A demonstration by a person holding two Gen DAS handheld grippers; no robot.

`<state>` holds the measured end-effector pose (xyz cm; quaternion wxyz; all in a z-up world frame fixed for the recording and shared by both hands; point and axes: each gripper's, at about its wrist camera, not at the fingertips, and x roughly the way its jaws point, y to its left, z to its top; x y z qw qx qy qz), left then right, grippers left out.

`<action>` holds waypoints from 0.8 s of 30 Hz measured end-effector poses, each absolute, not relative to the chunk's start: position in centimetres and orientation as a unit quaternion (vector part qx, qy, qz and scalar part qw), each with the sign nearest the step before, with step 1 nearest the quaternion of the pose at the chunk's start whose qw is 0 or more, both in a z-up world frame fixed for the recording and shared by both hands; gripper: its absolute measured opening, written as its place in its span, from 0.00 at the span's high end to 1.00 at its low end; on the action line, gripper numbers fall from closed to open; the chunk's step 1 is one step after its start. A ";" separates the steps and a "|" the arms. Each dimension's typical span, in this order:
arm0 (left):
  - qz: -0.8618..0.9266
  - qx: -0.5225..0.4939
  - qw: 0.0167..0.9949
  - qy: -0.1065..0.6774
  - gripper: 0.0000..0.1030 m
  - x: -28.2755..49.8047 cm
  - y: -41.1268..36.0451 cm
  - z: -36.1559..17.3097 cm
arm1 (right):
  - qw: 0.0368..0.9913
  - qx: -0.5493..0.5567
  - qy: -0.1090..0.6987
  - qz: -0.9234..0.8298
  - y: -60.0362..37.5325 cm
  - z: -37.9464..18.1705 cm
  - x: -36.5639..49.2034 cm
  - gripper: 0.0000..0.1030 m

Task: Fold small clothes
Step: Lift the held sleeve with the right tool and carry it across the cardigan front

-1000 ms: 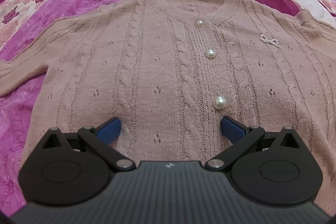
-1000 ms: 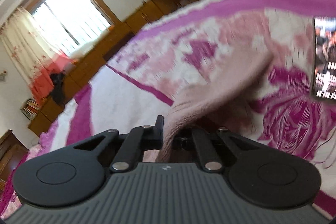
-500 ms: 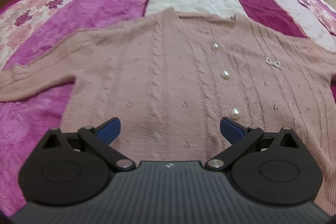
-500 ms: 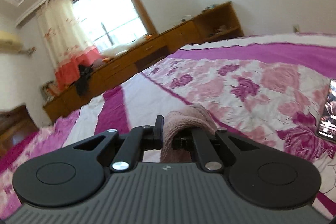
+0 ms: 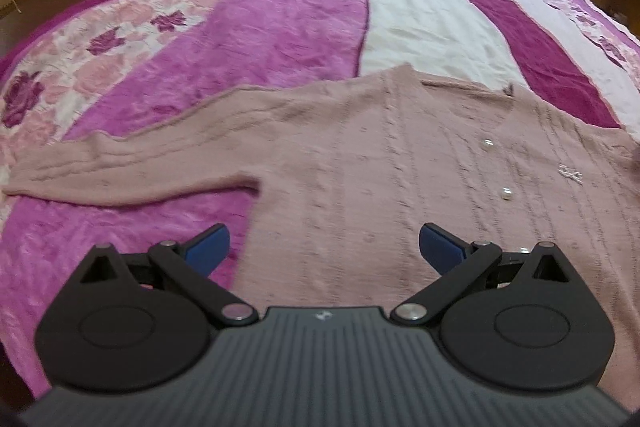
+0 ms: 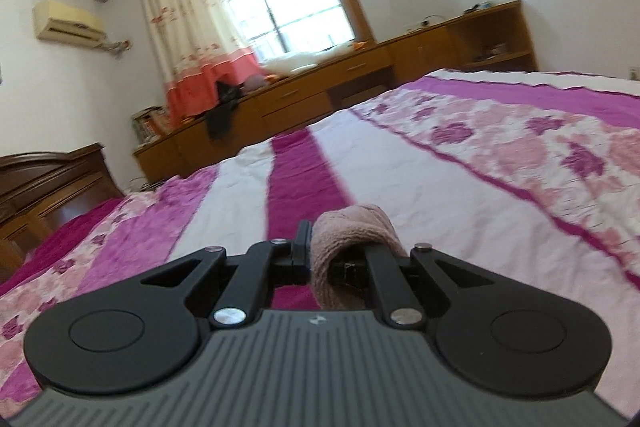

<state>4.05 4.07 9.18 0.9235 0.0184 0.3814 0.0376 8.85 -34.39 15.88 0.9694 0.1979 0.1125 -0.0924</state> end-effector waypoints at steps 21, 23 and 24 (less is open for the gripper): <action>0.070 -0.014 0.924 0.375 0.00 3.3 9.9 8.8 | 0.957 0.187 0.222 0.029 -13.0 8.3 14.8 0.93; 0.070 -0.017 0.923 0.378 0.00 3.3 10.2 8.5 | 0.952 0.182 0.243 0.034 -11.9 6.7 15.3 0.93; 0.070 -0.018 0.922 0.380 0.00 3.3 10.3 8.3 | 0.949 0.181 0.254 0.037 -11.9 6.0 15.6 0.93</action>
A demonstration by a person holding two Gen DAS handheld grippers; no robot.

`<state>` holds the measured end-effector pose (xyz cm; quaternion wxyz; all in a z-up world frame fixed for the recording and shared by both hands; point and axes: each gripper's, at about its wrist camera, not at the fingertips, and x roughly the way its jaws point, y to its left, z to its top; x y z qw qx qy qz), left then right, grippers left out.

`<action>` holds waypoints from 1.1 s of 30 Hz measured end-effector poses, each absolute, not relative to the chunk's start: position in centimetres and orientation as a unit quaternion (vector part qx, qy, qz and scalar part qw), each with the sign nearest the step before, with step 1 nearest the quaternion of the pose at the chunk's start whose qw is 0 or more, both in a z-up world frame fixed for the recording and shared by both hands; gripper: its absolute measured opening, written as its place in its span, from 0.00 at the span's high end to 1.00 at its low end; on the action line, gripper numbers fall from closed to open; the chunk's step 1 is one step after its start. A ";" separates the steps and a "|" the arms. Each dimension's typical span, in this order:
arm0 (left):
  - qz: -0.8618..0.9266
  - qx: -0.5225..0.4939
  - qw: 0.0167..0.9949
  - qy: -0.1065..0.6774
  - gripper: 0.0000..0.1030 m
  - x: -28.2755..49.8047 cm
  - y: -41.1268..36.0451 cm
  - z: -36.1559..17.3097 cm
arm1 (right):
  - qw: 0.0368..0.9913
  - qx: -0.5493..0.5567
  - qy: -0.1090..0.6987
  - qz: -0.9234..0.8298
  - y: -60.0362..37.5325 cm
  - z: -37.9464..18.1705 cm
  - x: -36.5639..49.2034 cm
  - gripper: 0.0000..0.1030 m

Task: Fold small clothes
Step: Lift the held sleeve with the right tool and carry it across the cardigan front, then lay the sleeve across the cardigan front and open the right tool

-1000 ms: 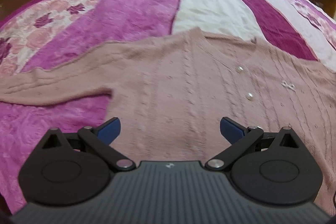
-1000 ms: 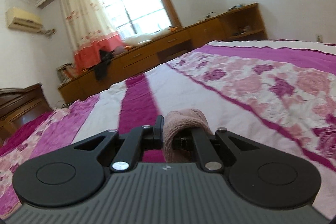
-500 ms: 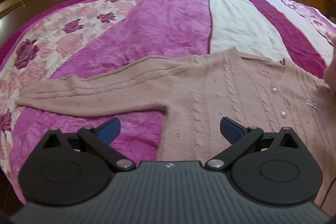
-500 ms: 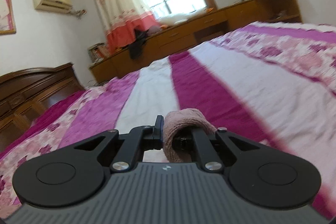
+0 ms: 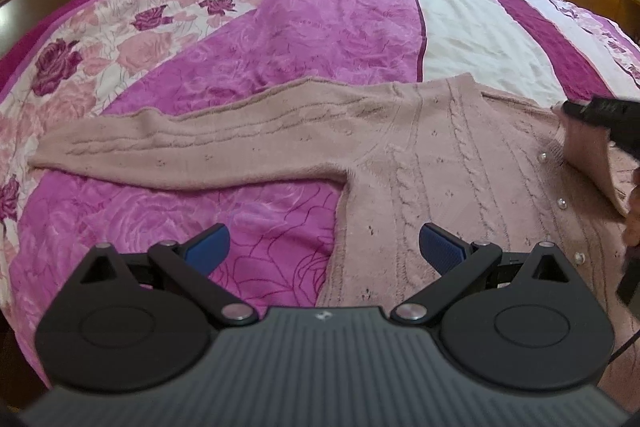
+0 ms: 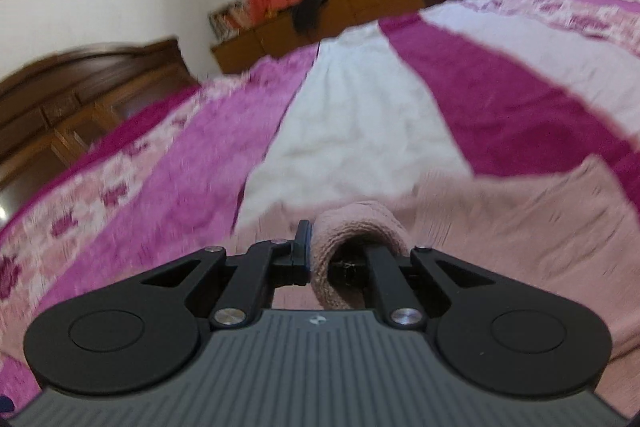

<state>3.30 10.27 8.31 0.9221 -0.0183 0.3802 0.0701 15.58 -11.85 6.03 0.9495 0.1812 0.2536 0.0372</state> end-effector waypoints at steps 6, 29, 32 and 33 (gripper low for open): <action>0.070 -0.030 0.918 0.389 0.00 3.3 10.8 7.4 | 0.928 0.186 0.320 0.045 -10.3 2.0 16.7 0.91; 0.030 -0.021 0.927 0.373 0.00 3.5 8.3 8.3 | 0.899 0.270 0.325 0.116 -13.5 6.4 6.9 0.27; 0.019 -0.017 0.928 0.371 0.00 3.5 7.5 8.4 | 0.907 0.267 0.308 0.110 -14.8 7.5 5.2 0.27; 0.016 -0.014 0.929 0.370 0.00 3.5 7.2 8.4 | 0.909 0.266 0.302 0.107 -15.2 7.8 4.7 0.26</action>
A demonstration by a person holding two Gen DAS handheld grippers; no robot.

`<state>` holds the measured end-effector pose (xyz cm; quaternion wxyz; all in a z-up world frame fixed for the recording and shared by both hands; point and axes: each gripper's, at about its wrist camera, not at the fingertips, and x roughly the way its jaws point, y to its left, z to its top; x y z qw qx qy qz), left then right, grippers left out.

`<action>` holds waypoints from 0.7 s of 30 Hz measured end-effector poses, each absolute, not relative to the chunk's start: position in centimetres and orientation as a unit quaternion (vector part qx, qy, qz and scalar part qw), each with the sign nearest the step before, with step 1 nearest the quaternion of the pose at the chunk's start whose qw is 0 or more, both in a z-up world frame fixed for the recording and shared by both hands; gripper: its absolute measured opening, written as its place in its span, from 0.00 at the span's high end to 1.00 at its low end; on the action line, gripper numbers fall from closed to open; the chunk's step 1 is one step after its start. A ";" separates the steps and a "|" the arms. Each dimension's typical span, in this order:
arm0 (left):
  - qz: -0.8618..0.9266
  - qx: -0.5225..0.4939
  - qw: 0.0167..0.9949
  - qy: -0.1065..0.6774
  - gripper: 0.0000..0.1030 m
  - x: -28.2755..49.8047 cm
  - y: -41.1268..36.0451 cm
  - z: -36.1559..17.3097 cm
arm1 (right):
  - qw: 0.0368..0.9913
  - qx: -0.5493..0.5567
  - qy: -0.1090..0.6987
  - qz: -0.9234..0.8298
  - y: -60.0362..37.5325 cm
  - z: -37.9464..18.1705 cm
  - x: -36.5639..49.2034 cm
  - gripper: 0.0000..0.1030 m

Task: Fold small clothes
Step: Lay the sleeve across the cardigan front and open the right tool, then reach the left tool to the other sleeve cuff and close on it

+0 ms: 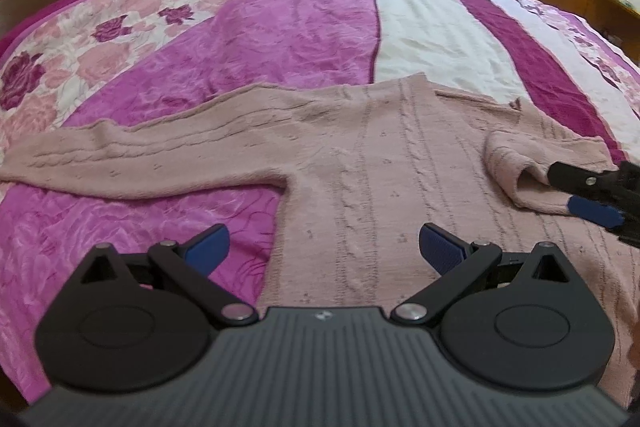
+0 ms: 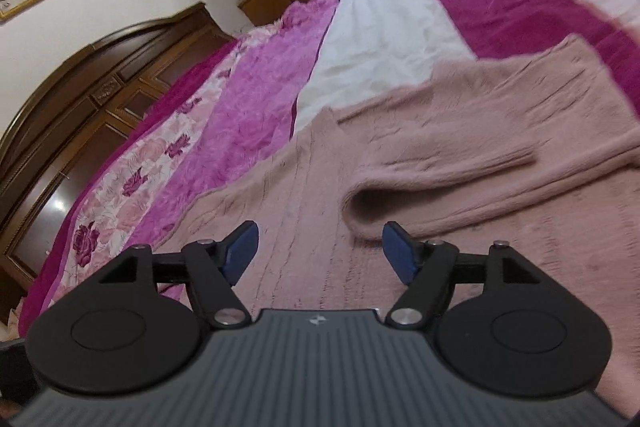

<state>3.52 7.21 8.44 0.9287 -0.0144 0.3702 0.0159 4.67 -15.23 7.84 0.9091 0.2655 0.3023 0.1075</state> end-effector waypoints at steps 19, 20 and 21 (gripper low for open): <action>-0.051 0.045 0.929 0.363 0.00 5.4 -0.7 8.3 | 0.918 0.315 0.240 0.017 -23.9 8.7 2.3 0.25; -0.054 0.048 0.930 0.361 0.01 5.5 -1.1 8.2 | 0.918 0.316 0.239 0.014 -24.2 8.6 2.4 0.25; -0.056 0.051 0.931 0.358 0.01 5.6 -1.6 8.1 | 0.919 0.315 0.238 0.012 -24.6 8.5 2.4 0.25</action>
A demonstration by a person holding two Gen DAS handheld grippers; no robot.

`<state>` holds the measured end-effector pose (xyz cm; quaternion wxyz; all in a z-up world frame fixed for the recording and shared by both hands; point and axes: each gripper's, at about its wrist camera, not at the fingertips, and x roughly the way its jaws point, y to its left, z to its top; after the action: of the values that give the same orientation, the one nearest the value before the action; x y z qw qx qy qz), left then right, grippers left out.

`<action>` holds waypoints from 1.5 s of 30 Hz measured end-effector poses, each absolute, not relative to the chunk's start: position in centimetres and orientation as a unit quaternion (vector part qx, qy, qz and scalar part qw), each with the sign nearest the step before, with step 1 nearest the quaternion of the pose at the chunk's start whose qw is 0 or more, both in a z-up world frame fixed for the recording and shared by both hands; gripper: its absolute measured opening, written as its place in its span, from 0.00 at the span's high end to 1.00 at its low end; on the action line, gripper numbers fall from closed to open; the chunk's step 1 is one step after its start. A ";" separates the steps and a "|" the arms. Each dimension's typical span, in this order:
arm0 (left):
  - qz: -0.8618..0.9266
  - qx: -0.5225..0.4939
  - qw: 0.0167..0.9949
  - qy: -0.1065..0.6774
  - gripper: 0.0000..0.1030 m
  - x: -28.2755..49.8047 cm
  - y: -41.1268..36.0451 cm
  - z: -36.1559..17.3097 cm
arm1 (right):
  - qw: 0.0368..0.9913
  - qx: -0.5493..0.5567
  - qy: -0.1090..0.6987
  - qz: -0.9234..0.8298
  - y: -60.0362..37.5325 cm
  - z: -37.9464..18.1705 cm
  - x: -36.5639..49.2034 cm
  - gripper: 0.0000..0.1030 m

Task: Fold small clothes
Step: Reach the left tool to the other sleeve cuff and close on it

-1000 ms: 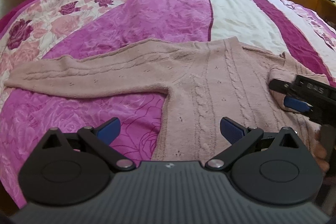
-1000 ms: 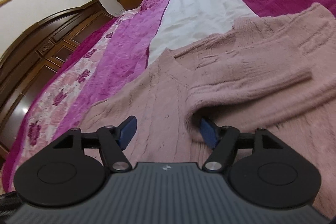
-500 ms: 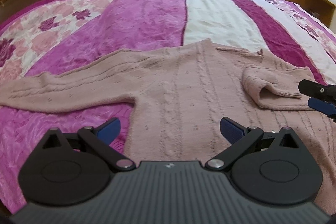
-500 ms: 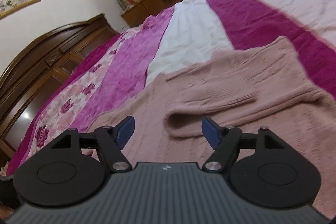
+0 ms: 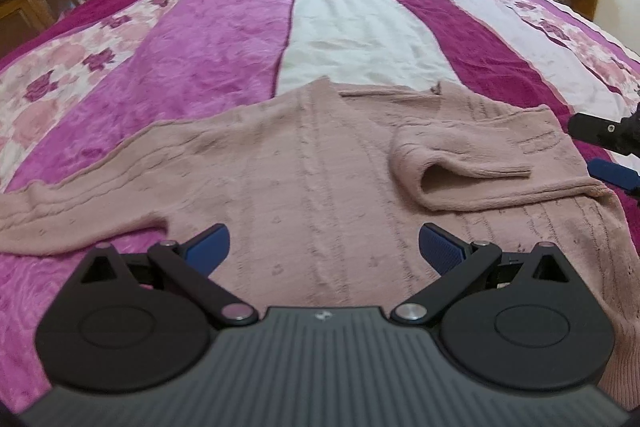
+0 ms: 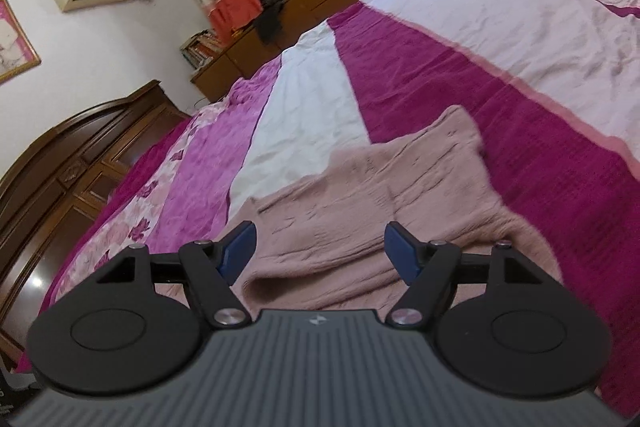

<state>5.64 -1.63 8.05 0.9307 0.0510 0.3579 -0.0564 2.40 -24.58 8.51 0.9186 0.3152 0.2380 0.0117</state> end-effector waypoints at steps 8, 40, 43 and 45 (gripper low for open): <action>-0.088 0.094 0.928 0.350 0.08 7.5 -5.9 6.8 | 0.914 0.333 0.233 -0.009 -26.5 6.6 2.2 0.25; -0.187 0.289 0.898 0.275 0.27 12.8 -17.7 1.0 | 0.893 0.403 0.199 -0.016 -28.9 2.7 3.4 0.25; -0.178 0.303 0.900 0.258 0.34 12.6 -18.1 0.7 | 0.893 0.403 0.199 -0.015 -28.9 2.5 3.3 0.25; -0.168 0.310 0.901 0.252 0.38 12.5 -18.2 0.6 | 0.893 0.404 0.198 -0.014 -29.0 2.4 3.3 0.25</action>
<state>12.46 -18.16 0.60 0.9012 0.3099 0.2523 -0.1679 3.32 -28.96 2.37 0.8929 0.4039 0.1984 -0.0144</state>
